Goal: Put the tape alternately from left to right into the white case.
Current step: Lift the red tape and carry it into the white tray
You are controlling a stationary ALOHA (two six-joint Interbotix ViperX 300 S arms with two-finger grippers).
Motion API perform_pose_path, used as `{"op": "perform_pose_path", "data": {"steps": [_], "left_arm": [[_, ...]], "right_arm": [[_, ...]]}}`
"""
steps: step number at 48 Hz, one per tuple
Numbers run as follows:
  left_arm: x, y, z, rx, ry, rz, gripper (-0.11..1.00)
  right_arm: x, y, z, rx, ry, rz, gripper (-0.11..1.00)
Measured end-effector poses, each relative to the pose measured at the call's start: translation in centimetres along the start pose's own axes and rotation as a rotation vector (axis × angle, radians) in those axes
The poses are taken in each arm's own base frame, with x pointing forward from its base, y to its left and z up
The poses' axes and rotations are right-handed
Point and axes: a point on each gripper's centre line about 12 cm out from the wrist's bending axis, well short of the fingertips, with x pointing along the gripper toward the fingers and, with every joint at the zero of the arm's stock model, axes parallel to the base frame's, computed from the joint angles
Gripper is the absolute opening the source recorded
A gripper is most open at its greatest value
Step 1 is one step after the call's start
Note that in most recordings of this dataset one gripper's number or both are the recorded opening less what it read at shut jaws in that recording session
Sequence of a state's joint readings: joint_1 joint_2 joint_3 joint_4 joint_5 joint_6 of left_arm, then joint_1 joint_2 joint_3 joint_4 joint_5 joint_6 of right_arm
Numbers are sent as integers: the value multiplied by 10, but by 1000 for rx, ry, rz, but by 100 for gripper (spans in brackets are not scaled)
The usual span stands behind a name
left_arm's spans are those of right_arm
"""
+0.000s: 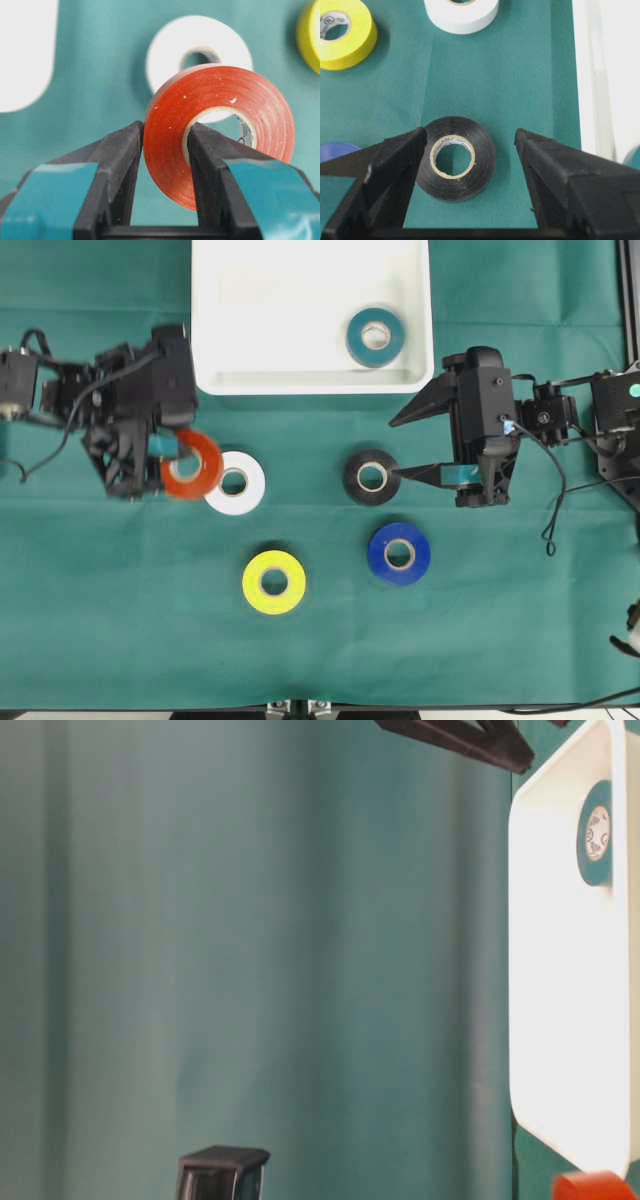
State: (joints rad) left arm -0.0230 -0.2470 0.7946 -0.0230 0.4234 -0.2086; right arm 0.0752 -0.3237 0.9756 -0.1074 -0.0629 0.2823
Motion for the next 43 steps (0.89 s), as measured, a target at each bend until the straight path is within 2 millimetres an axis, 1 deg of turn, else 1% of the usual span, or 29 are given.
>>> {"op": "perform_pose_path", "data": {"steps": [11,17,28,43], "left_arm": [[-4,45,19,2,-49,81,-3],[-4,66,29,18,-82,121,-3],[7,102,40,33,-74,184,-3],[25,137,57,42,-51,232,-3]], "right_arm": [[0,0,2,2,-10,3,79],[0,0,2,2,-12,3,79],[1,0,1,3,-10,3,79],[6,-1,-5,25,17,-2,79]]}}
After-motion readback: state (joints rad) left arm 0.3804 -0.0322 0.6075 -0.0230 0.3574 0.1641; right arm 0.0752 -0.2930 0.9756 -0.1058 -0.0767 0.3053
